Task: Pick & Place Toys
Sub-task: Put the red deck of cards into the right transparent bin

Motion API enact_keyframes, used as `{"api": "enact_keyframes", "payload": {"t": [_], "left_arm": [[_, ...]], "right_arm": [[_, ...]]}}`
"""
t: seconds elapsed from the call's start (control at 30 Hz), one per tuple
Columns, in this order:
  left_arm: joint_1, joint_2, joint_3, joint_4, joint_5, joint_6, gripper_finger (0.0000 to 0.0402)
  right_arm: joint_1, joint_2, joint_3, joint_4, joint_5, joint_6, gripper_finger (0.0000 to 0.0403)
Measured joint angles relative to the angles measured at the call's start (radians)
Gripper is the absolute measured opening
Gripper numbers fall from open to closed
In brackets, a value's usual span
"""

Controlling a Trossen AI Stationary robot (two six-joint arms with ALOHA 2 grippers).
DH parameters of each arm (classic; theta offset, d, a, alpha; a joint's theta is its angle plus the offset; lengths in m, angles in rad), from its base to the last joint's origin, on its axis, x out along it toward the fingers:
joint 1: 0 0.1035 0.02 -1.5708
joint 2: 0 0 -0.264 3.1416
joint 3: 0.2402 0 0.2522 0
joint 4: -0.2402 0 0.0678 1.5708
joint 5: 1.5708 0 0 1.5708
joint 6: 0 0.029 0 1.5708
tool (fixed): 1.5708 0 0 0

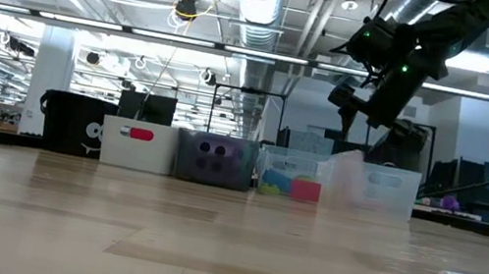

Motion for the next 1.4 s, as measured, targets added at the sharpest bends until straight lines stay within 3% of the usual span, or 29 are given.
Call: {"api": "enact_keyframes", "payload": {"t": [0.2, 0.4, 0.53, 0.67, 0.8, 1.07, 1.2, 1.4], "left_arm": [[-0.024, 0.0, 0.0, 0.0, 0.0, -0.043, 0.0298], [-0.043, 0.004, 0.0, -0.001, 0.0, -0.077, 0.0298], [-0.072, 0.012, 0.0, -0.002, -0.001, -0.098, 0.0298], [-0.104, 0.027, 0.0, -0.006, 0.0, -0.098, 0.0298], [-0.123, 0.05, 0.0, -0.006, 0.0, -0.095, 0.0298], [-0.169, 0.096, 0.0, -0.006, 0.04, -0.056, 0.0298], [-0.197, 0.116, 0.0, -0.013, 0.089, -0.038, 0.0298], [-0.254, 0.14, 0.001, 0.003, 0.097, -0.027, 0.0298]], "right_arm": [[0.04, -0.022, 0.0, 0.082, 0.006, -0.166, 0.0275], [0.132, -0.097, 0.0, 0.22, 0.021, -0.508, 0.0276], [0.278, -0.167, 0.0, 0.223, -0.036, -0.716, 0.0276], [0.478, -0.206, 0.0, 0.222, -0.133, -0.811, 0.0276], [0.681, -0.2, 0.001, 0.218, -0.194, -0.768, 0.0276], [0.968, -0.189, 0.034, 0.085, -0.19, -0.474, 0.0276], [1.051, -0.145, 0.162, -0.129, -0.187, -0.369, 0.0276], [1.125, 0.021, 0.456, -0.492, -0.252, -0.377, 0.0276]]}}
